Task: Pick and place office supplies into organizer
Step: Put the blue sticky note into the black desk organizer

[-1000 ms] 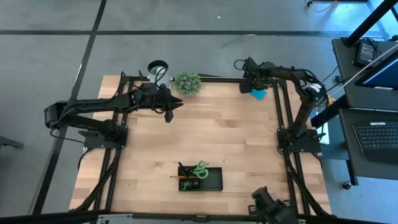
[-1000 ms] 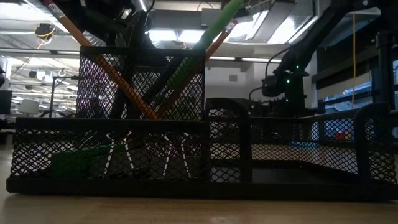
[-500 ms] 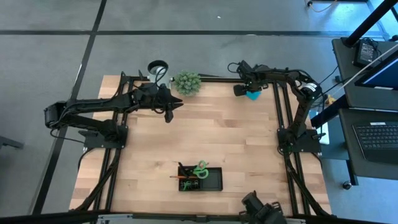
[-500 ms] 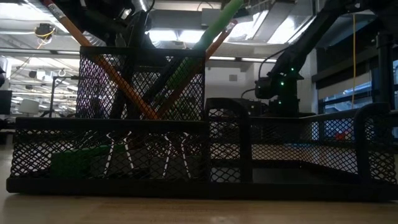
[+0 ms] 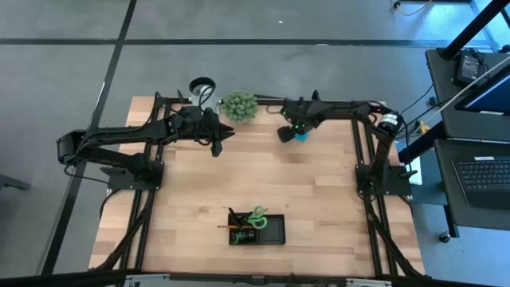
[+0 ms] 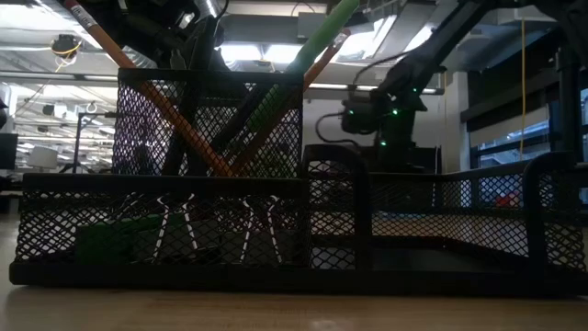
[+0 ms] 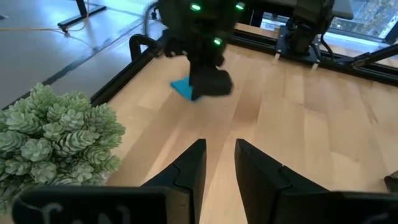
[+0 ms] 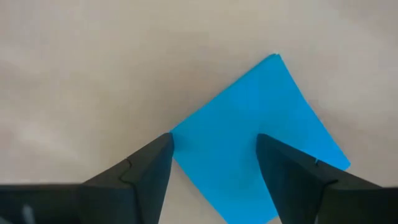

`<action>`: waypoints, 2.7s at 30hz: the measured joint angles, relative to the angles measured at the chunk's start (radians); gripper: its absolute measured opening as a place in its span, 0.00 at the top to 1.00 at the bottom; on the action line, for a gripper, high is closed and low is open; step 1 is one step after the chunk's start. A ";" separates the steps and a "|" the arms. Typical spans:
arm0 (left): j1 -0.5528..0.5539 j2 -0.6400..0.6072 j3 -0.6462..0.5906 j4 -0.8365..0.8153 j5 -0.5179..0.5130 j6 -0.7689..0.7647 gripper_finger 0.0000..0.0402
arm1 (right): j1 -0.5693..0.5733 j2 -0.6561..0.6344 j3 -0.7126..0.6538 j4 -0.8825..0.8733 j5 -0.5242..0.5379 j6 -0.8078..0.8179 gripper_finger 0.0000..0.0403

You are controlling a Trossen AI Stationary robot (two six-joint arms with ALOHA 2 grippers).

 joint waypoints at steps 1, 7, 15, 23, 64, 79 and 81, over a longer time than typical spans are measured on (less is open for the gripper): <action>0.000 0.000 0.000 0.000 0.000 -0.008 0.80 | 0.027 0.000 0.000 0.014 -0.004 0.010 0.41; 0.000 0.000 0.000 0.000 0.000 -0.040 0.80 | 0.183 0.003 -0.002 0.103 -0.020 0.052 0.41; -0.024 0.001 0.000 0.000 0.000 -0.044 0.80 | 0.341 0.003 -0.002 0.190 -0.021 0.097 0.41; -0.075 0.049 0.000 0.008 0.000 -0.053 0.80 | 0.411 0.062 0.004 0.323 0.000 0.100 0.41; -0.176 0.680 0.045 0.592 -0.122 -0.147 0.80 | 0.304 -0.108 0.000 0.010 0.140 -0.190 0.41; -0.196 0.812 0.139 0.466 -0.114 -0.119 0.80 | 0.294 -0.108 0.000 -0.020 0.141 -0.294 0.41; -0.196 0.812 0.139 0.432 -0.122 -0.119 0.80 | 0.299 -0.108 0.000 -0.016 0.142 -0.362 0.41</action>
